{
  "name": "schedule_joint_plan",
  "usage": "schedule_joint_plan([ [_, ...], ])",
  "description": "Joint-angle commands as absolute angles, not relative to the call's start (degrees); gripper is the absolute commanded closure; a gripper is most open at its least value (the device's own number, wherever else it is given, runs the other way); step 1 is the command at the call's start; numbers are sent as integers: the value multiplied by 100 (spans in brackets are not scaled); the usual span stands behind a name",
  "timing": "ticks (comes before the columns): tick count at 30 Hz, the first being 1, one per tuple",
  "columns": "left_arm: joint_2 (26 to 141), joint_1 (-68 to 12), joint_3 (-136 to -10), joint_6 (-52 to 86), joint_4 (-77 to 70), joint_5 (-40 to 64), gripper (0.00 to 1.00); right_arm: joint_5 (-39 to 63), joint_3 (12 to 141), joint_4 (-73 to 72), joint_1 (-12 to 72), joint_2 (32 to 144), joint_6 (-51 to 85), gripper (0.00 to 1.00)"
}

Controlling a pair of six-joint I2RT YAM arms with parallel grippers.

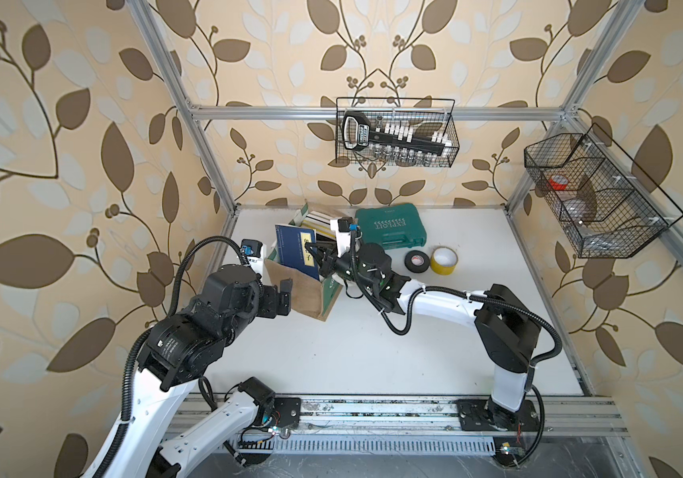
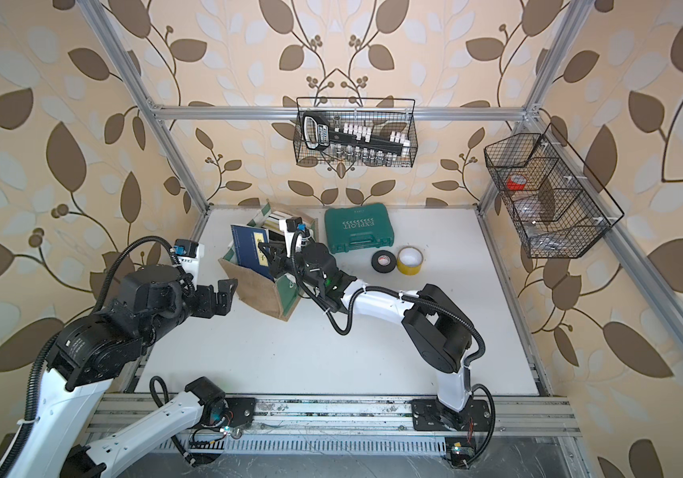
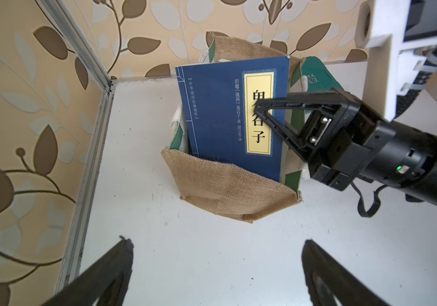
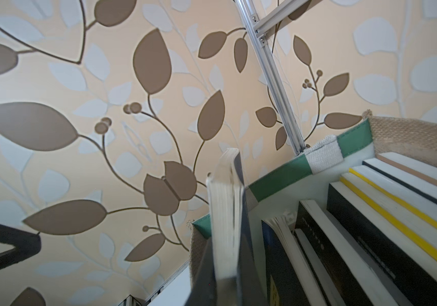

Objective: Put the books into the canvas bag
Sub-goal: Place the book in the canvas bag.

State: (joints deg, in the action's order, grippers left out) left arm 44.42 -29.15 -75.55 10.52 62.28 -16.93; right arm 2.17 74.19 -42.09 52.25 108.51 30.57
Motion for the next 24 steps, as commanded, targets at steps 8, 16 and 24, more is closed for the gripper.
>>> schedule_joint_plan([
  [8, 4474, -2891, -7436, 1100, 5938, -1611, 1, 528, 6961, -4765, 5336, 10587, 3283, 82],
  [16, 4544, -2886, -7386, 1115, 5788, -1503, 1, 973, 7073, -4596, 5328, 10572, 3187, 61],
  [24, 4576, -2887, -7366, 1099, 5781, -1438, 1, 1135, 7136, -4316, 5248, 10438, 3072, 45],
])
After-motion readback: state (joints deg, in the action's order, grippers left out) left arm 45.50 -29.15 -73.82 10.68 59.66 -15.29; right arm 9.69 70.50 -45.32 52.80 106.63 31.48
